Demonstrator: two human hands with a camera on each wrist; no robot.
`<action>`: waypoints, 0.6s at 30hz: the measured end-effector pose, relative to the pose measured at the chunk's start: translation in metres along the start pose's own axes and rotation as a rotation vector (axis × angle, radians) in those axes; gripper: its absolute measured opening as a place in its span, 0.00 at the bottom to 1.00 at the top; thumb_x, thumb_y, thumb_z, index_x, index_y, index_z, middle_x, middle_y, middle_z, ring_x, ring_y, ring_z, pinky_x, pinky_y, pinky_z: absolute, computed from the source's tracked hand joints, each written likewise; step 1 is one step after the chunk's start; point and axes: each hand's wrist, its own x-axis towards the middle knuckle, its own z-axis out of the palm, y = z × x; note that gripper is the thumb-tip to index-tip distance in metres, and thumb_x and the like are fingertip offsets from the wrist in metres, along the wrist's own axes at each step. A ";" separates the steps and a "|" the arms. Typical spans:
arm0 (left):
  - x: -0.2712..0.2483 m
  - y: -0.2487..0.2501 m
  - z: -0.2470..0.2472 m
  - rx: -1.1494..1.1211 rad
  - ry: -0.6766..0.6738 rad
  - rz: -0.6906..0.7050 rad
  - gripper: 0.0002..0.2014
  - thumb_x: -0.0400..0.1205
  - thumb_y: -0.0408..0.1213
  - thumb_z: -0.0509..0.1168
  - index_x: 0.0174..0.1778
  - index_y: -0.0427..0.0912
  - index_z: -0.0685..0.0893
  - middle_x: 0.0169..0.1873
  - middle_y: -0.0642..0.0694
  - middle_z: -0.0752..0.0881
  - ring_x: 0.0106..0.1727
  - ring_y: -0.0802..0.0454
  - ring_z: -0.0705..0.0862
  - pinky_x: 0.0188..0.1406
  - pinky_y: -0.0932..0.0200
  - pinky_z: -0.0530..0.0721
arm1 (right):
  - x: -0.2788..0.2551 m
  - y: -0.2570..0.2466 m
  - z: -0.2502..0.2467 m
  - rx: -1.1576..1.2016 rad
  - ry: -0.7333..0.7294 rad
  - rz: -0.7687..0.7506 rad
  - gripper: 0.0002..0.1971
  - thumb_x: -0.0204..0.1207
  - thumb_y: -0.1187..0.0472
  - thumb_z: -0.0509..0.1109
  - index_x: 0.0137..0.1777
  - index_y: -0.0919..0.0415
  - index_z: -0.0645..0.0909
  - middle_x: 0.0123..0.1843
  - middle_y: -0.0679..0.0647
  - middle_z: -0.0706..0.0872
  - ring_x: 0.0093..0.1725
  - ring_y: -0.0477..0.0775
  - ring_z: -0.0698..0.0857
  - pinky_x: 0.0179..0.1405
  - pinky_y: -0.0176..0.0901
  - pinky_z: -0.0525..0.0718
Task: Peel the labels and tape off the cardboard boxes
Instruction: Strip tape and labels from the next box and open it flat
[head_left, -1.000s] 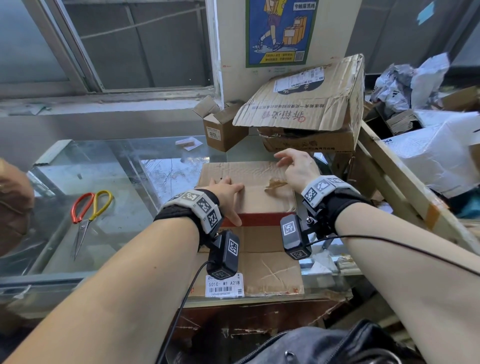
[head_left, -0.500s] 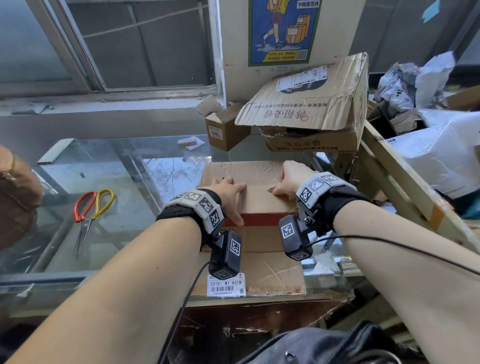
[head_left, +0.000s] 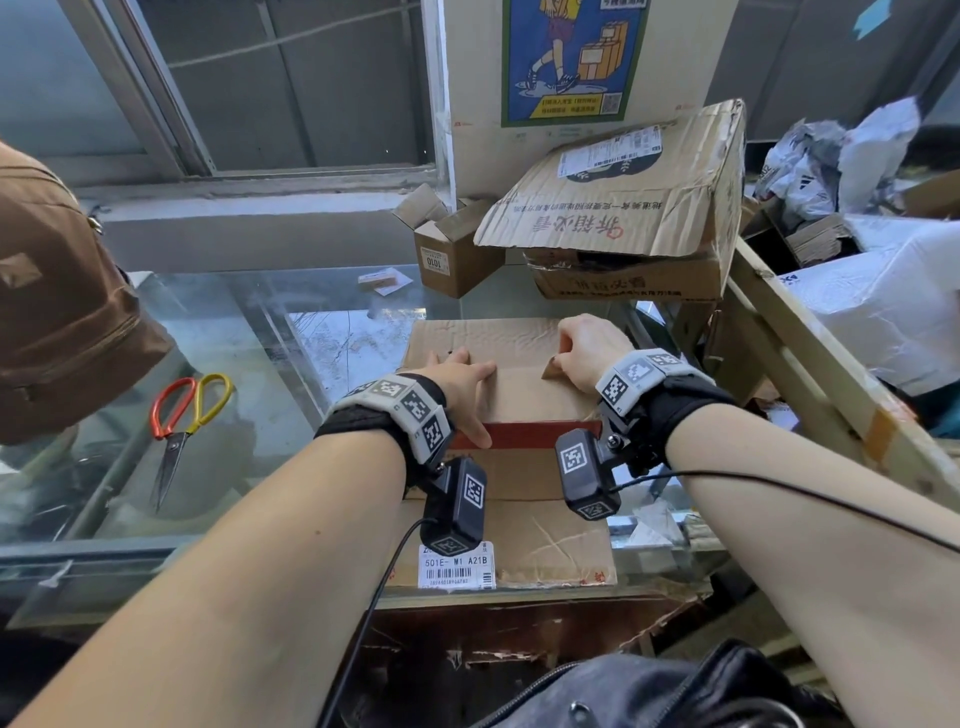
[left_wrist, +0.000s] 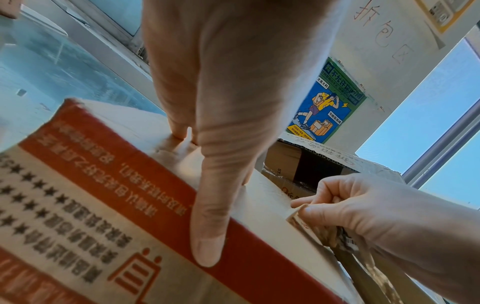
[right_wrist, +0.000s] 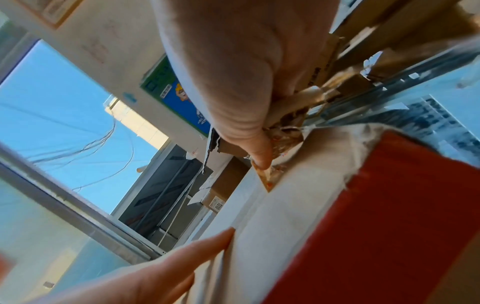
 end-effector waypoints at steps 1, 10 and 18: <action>0.000 0.000 0.000 -0.001 0.001 -0.001 0.53 0.70 0.53 0.78 0.85 0.56 0.50 0.83 0.43 0.53 0.83 0.34 0.49 0.75 0.27 0.64 | 0.000 0.001 0.000 0.030 0.017 0.009 0.17 0.74 0.62 0.73 0.30 0.55 0.68 0.55 0.58 0.83 0.55 0.61 0.81 0.46 0.42 0.73; -0.002 0.000 0.000 0.008 0.010 -0.012 0.53 0.70 0.54 0.78 0.85 0.56 0.51 0.83 0.44 0.53 0.83 0.35 0.50 0.74 0.27 0.64 | 0.000 0.010 0.000 0.246 0.085 0.097 0.12 0.72 0.65 0.68 0.29 0.55 0.71 0.56 0.56 0.88 0.56 0.58 0.84 0.55 0.48 0.82; 0.000 0.006 -0.009 -0.105 -0.034 -0.025 0.56 0.67 0.66 0.74 0.83 0.65 0.45 0.84 0.43 0.51 0.84 0.38 0.55 0.78 0.32 0.62 | -0.003 0.014 0.003 0.359 0.091 0.086 0.13 0.70 0.68 0.67 0.29 0.55 0.70 0.53 0.58 0.89 0.56 0.59 0.85 0.56 0.52 0.82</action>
